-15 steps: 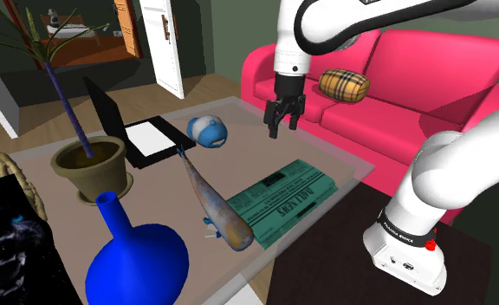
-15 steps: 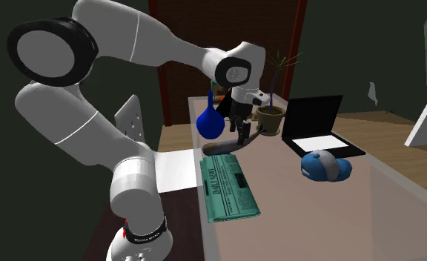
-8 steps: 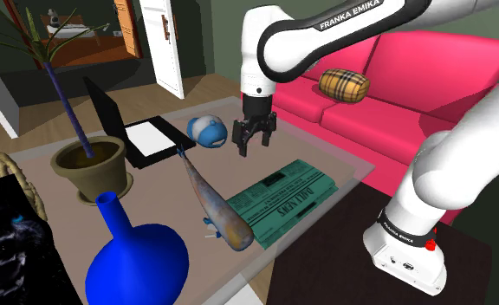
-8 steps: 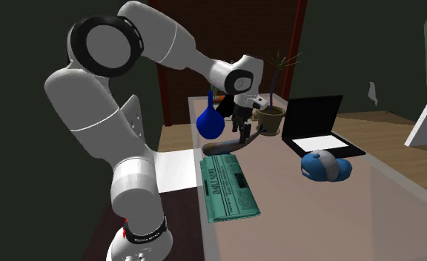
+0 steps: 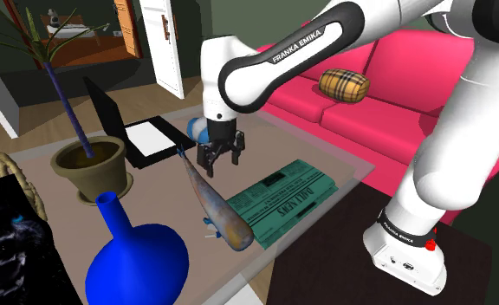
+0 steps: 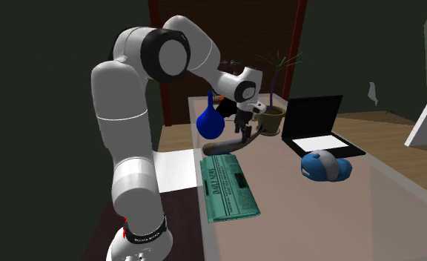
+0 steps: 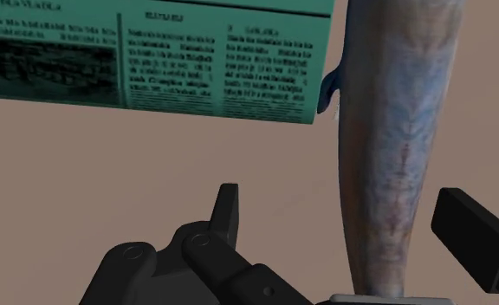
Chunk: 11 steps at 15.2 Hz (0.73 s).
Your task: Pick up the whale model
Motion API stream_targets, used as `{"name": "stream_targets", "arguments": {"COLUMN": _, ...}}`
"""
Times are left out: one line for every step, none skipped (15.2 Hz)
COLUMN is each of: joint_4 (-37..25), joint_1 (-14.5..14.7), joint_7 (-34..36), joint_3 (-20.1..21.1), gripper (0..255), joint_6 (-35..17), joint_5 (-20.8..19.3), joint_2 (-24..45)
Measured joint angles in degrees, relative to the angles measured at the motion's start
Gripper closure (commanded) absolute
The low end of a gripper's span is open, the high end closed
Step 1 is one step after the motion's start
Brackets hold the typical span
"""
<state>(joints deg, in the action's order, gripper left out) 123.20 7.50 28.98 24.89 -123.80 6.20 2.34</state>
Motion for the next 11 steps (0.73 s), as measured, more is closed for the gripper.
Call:
{"name": "stream_targets", "arguments": {"joint_4": -1.7, "joint_1": 0.4, "joint_7": 1.2, "joint_3": 0.2, "gripper": 0, "joint_6": -0.2, "joint_5": -1.1, "joint_2": 2.0}}
{"name": "stream_targets", "arguments": {"joint_4": -2.9, "joint_1": 1.0, "joint_7": 2.6, "joint_3": 0.5, "gripper": 0, "joint_6": -1.1, "joint_5": -2.3, "joint_2": 4.3}}
{"name": "stream_targets", "arguments": {"joint_4": -4.2, "joint_1": 1.6, "joint_7": 3.8, "joint_3": 0.7, "gripper": 0, "joint_6": -1.8, "joint_5": -3.4, "joint_2": 6.4}}
{"name": "stream_targets", "arguments": {"joint_4": -6.6, "joint_1": 2.4, "joint_7": 5.3, "joint_3": 0.7, "gripper": 0, "joint_6": -1.9, "joint_5": -4.8, "joint_2": 9.1}}
{"name": "stream_targets", "arguments": {"joint_4": -8.0, "joint_1": 3.0, "joint_7": 6.4, "joint_3": 0.8, "gripper": 0, "joint_6": -2.0, "joint_5": -5.7, "joint_2": 10.7}}
{"name": "stream_targets", "arguments": {"joint_4": -8.6, "joint_1": 3.3, "joint_7": 6.9, "joint_3": 0.7, "gripper": 0, "joint_6": -2.4, "joint_5": -6.3, "joint_2": 11.8}}
{"name": "stream_targets", "arguments": {"joint_4": -9.2, "joint_1": 3.6, "joint_7": 7.2, "joint_3": 0.5, "gripper": 0, "joint_6": -2.8, "joint_5": -6.8, "joint_2": 12.8}}
{"name": "stream_targets", "arguments": {"joint_4": -9.1, "joint_1": 3.7, "joint_7": 7.4, "joint_3": 0.5, "gripper": 0, "joint_6": -3.4, "joint_5": -7.1, "joint_2": 13.4}}
{"name": "stream_targets", "arguments": {"joint_4": -8.8, "joint_1": 3.8, "joint_7": 7.5, "joint_3": 0.4, "gripper": 0, "joint_6": -4.1, "joint_5": -7.3, "joint_2": 13.8}}
{"name": "stream_targets", "arguments": {"joint_4": -8.5, "joint_1": 3.9, "joint_7": 7.6, "joint_3": 0.3, "gripper": 0, "joint_6": -4.7, "joint_5": -7.4, "joint_2": 14.1}}
{"name": "stream_targets", "arguments": {"joint_4": -8.1, "joint_1": 4.0, "joint_7": 7.7, "joint_3": 0.3, "gripper": 0, "joint_6": -5.4, "joint_5": -7.6, "joint_2": 14.5}}
